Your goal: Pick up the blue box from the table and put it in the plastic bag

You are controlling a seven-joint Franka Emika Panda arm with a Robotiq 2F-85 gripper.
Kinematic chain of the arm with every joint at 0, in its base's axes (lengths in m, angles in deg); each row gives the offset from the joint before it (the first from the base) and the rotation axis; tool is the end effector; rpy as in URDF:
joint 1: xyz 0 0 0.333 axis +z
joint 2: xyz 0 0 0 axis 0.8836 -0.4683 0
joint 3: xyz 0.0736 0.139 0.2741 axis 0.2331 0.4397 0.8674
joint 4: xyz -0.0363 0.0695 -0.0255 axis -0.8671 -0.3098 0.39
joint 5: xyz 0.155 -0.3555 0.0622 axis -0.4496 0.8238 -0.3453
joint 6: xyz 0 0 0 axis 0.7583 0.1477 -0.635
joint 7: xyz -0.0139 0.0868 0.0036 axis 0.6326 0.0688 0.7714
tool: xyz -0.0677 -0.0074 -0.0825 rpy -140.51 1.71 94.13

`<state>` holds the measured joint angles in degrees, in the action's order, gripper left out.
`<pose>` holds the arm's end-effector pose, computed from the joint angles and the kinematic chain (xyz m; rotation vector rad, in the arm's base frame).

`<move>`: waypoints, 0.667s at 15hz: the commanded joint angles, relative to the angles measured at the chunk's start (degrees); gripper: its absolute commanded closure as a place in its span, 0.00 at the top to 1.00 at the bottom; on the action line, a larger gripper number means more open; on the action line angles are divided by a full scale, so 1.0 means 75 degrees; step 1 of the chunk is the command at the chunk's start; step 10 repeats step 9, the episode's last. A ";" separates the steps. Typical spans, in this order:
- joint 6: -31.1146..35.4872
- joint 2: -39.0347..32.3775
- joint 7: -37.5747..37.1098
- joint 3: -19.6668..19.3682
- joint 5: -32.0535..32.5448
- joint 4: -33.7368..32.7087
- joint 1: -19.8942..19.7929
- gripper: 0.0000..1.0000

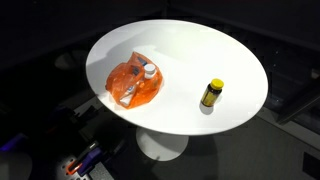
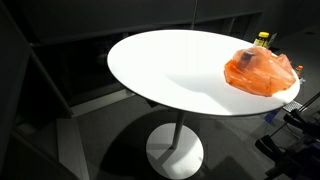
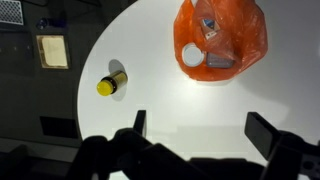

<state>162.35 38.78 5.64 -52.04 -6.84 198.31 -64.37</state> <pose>0.5124 -0.0413 0.5551 2.9517 -0.0305 -0.0002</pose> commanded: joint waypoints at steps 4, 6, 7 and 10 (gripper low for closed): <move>0.0092 0.0093 -0.0452 0.0017 0.0231 0.0128 0.0024 1.00; 0.0102 0.0093 -0.0465 0.0017 0.0232 0.0139 0.0024 1.00; 0.0104 0.0093 -0.0468 0.0017 0.0232 0.0142 0.0024 1.00; 0.0106 0.0093 -0.0470 0.0018 0.0232 0.0143 0.0024 1.00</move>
